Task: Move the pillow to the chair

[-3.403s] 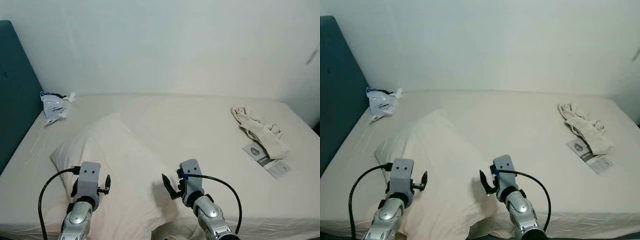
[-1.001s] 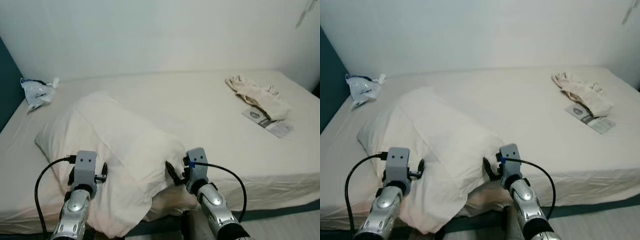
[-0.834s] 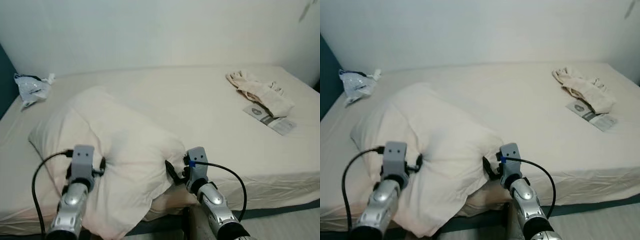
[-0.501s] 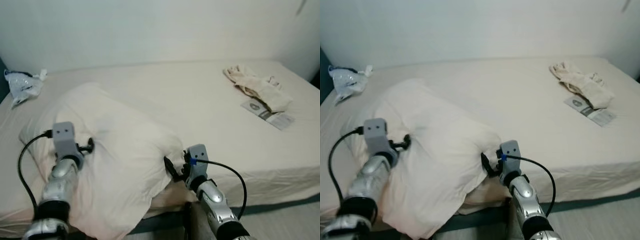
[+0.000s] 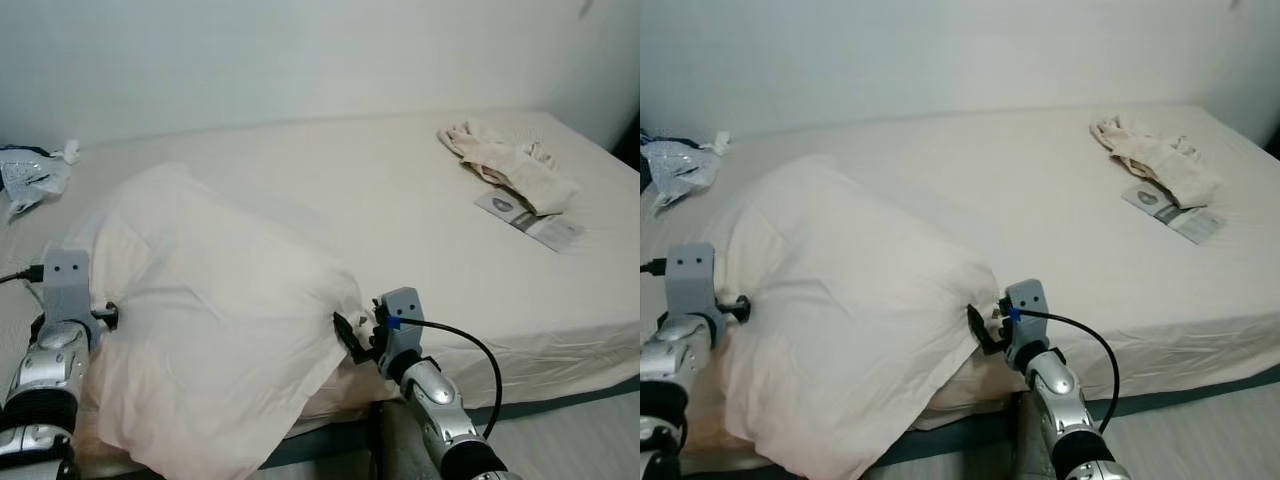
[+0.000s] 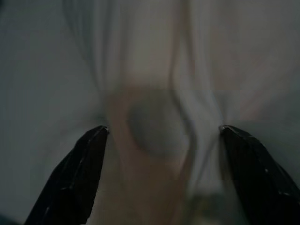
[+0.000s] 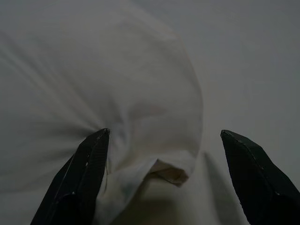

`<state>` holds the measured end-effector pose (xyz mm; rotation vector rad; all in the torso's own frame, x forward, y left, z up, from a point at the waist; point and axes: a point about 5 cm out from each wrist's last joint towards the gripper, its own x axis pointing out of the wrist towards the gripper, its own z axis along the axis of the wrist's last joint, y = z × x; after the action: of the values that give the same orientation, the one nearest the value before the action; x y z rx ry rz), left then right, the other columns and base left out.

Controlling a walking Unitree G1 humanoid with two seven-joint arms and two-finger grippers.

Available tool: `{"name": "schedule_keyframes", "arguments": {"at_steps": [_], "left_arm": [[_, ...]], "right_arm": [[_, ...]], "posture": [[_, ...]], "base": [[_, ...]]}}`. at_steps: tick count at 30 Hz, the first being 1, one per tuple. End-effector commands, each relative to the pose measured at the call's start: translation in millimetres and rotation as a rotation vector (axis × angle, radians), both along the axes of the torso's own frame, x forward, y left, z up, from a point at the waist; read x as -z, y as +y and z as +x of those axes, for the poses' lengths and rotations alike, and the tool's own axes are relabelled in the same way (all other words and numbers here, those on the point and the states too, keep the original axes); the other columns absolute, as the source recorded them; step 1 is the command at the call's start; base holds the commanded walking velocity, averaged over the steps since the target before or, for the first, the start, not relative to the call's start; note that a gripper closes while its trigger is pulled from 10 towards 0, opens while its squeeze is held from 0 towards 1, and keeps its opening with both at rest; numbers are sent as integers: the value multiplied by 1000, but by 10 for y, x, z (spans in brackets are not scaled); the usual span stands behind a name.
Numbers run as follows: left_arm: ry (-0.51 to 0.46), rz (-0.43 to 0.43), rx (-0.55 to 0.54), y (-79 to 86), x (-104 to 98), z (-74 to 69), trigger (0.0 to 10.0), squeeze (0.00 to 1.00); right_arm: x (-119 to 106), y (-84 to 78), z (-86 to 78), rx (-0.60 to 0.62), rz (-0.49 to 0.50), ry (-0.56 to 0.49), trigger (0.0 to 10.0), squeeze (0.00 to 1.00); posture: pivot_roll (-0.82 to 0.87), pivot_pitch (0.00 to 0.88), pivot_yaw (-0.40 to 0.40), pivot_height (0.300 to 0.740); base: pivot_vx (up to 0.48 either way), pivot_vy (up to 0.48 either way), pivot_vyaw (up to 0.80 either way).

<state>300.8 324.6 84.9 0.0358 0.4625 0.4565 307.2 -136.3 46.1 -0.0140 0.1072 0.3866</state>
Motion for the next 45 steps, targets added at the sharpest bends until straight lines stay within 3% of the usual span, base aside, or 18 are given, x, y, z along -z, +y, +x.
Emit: {"name": "schedule_keyframes", "arguments": {"at_steps": [1,6,8,10,15,16,17,19,20,24,26,28,30,35,36,38,40,45], "left_arm": [[-5,-89,-1,33,92,-104,10000,0],[-1,-337,20,20,296,-308,10000,0],[-4,-378,21,14,318,-330,10000,0],[11,-534,-26,22,417,-430,10000,0],[-7,-639,-60,20,460,-480,10000,0],[-23,-694,-80,14,474,-489,10000,0],[-79,-833,-106,-37,485,-480,10000,0],[-93,-865,-110,-51,486,-476,10000,0],[-139,-996,-152,-136,513,-447,10000,0],[-138,-1034,-127,-269,549,-412,10000,0],[-151,-1062,-101,-495,587,-316,10000,0],[-151,-1062,-101,-495,587,-316,10000,0],[-266,-1094,-69,-817,510,-91,10000,0],[-354,-1151,-1,-1021,361,68,10000,0],[-356,-1145,50,-1111,309,117,8549,0],[-348,-1097,140,-1242,231,182,863,0],[-359,-1062,191,-1315,178,217,0,0],[-345,-951,322,-1410,94,265,0,0]], "right_arm": [[37,-65,-30,25,10,20,10000,0],[50,-108,-44,29,14,27,10000,0],[54,-111,-47,28,14,29,10000,0],[66,-98,-52,18,14,36,10000,0],[63,-83,-47,13,15,37,10000,0],[62,-78,-45,12,17,38,10000,0],[61,-74,-42,10,20,40,10000,0],[61,-73,-42,10,20,40,10000,0],[65,-67,-44,5,21,43,10000,0],[67,-62,-46,1,21,45,10000,0],[57,-61,-39,0,22,43,10000,0],[57,-61,-39,0,22,43,10000,0],[53,-67,-42,2,20,41,10000,0],[51,-77,-48,9,22,39,10000,0],[50,-78,-48,10,22,38,10000,0],[48,-81,-47,13,22,38,10000,0],[46,-82,-47,15,22,37,10000,0],[17,-90,-21,23,28,30,10000,0]], "posture": [[-21,115,-1,558],[-10,111,-15,558],[-9,111,-16,558],[-10,107,-20,558],[-10,104,-24,558],[-10,103,-25,558],[-9,101,-30,558],[-9,101,-30,558],[-9,105,-35,558],[-16,108,-36,558],[-28,116,-38,558],[-28,116,-38,558],[-39,120,-33,558],[-47,122,-30,558],[-48,122,-29,558],[-51,123,-27,558],[-51,123,-27,558],[-55,127,-22,558]], "base": [[0,0,0],[0,0,0],[0,0,0],[0,0,0],[0,0,0],[0,0,0],[0,0,0],[0,0,0],[0,0,0],[0,0,0],[0,0,0],[0,0,0],[0,0,0],[0,0,0],[0,0,0],[0,0,0],[0,0,0],[0,0,0]]}}
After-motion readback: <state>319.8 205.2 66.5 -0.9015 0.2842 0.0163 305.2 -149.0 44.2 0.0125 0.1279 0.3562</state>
